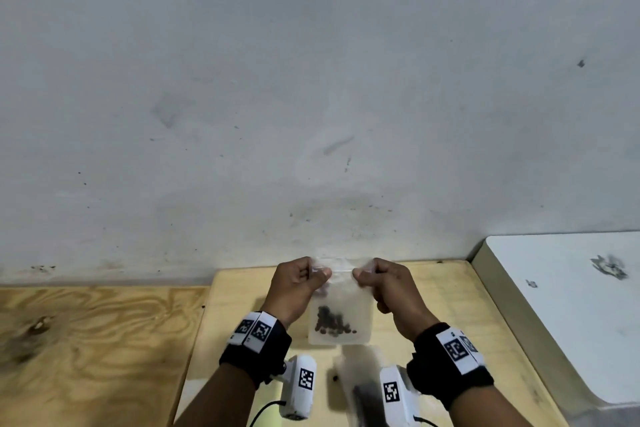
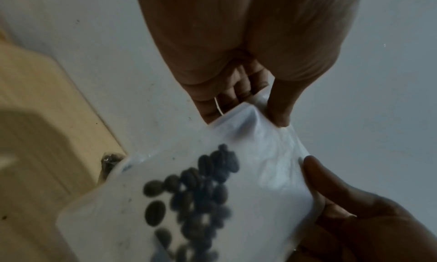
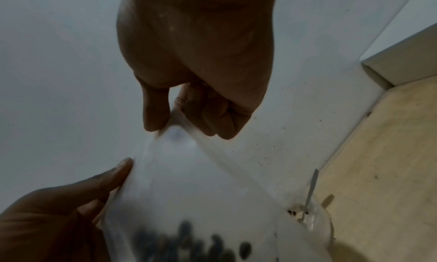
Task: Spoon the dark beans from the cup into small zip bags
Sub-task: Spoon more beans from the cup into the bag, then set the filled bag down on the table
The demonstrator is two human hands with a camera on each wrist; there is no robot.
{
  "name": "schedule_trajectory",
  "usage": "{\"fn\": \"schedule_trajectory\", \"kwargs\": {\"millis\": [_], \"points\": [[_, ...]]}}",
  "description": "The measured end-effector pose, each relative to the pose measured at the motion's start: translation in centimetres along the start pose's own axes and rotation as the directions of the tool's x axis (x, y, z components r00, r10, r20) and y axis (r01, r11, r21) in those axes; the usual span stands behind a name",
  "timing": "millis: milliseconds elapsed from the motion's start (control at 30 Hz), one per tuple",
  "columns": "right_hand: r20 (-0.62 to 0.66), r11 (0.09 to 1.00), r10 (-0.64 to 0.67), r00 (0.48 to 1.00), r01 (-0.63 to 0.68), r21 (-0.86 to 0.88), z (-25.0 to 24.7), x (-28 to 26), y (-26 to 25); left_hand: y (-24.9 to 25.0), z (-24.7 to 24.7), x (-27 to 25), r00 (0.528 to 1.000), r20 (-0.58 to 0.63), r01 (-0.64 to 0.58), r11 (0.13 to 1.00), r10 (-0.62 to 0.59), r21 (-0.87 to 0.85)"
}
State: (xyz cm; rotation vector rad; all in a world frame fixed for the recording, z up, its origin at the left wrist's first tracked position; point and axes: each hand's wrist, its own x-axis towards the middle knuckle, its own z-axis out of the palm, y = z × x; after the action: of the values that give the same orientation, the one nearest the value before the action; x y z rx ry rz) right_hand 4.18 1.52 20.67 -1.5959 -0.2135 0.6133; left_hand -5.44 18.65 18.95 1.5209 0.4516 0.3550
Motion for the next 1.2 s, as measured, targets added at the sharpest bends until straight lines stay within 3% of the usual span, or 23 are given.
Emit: {"fn": "schedule_trajectory", "kwargs": {"millis": [233, 400, 500, 667, 733, 800, 867, 967, 1067, 1200], "points": [[-0.019, 0.999, -0.001, 1.000, 0.001, 0.041, -3.6, -4.1, 0.7, -0.4, 3.5, -3.8, 0.995, -0.052, 0.081, 0.994, -0.085, -0.070], [-0.010, 0.997, 0.012, 1.000, -0.011, 0.080, -5.4, -5.8, 1.6, -0.9, 5.1, -6.0, 0.995, -0.083, 0.057, 0.998, -0.058, -0.016], [-0.018, 1.000, -0.018, 1.000, 0.019, 0.022, -5.8, -7.3, 1.9, -0.8, 5.6, -7.2, 0.984, -0.131, 0.102, 0.987, -0.118, -0.123], [0.186, 0.975, -0.056, 0.981, 0.094, -0.201, -6.6, -9.1, 5.8, -2.4, 5.8, -8.4, 0.934, -0.207, 0.226, 0.932, -0.290, -0.284], [0.156, 0.958, -0.024, 0.987, 0.068, -0.278, -6.4, -9.0, 8.1, -3.5, 6.1, -9.1, 0.925, -0.178, 0.284, 0.922, -0.336, -0.261], [0.029, 0.963, -0.004, 1.000, 0.012, -0.268, -6.4, -8.6, 10.1, -5.3, 6.2, -9.8, 0.932, -0.127, 0.315, 0.930, -0.341, -0.187], [-0.034, 0.948, 0.031, 0.999, -0.040, -0.315, -6.3, -8.0, 12.0, -8.0, 6.3, -10.3, 0.936, -0.100, 0.337, 0.941, -0.338, -0.028], [-0.012, 0.867, 0.131, 0.991, -0.120, -0.484, -6.2, -7.2, 15.3, -12.2, 6.8, -10.8, 0.923, -0.080, 0.384, 0.897, -0.375, 0.220], [-0.020, 0.782, 0.224, 0.974, -0.192, -0.593, -6.3, -6.1, 18.0, -15.7, 7.3, -10.1, 0.872, -0.054, 0.483, 0.837, -0.487, 0.256], [0.011, 0.652, 0.274, 0.962, -0.178, -0.737, -6.1, -5.1, 20.2, -18.3, 7.2, -9.5, 0.813, 0.021, 0.542, 0.769, -0.582, 0.339]]}}
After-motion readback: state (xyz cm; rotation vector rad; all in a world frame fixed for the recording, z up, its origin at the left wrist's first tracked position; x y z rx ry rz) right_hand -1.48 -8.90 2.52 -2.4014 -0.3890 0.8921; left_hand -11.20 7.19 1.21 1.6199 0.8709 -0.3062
